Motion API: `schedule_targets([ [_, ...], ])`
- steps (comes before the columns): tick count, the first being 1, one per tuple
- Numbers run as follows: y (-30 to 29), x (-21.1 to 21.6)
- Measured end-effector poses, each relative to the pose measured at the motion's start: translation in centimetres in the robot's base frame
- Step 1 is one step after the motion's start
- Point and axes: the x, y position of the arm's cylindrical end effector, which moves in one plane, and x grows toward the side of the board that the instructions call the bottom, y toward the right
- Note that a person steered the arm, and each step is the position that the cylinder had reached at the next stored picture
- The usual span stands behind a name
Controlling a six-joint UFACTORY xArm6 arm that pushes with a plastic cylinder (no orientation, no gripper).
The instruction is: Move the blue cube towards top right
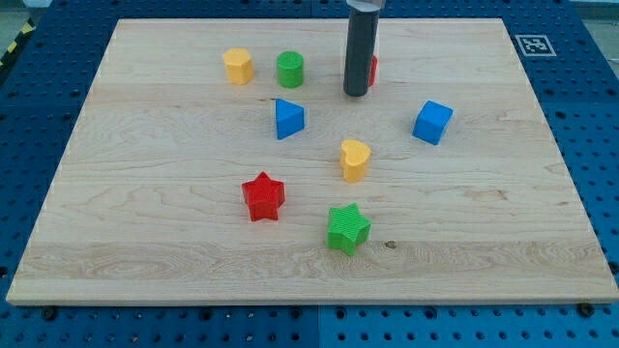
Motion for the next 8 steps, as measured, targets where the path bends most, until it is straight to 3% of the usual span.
schedule_targets([
  [3, 7.2, 9.5],
  [5, 8.4, 9.9],
  [8, 8.4, 5.0],
])
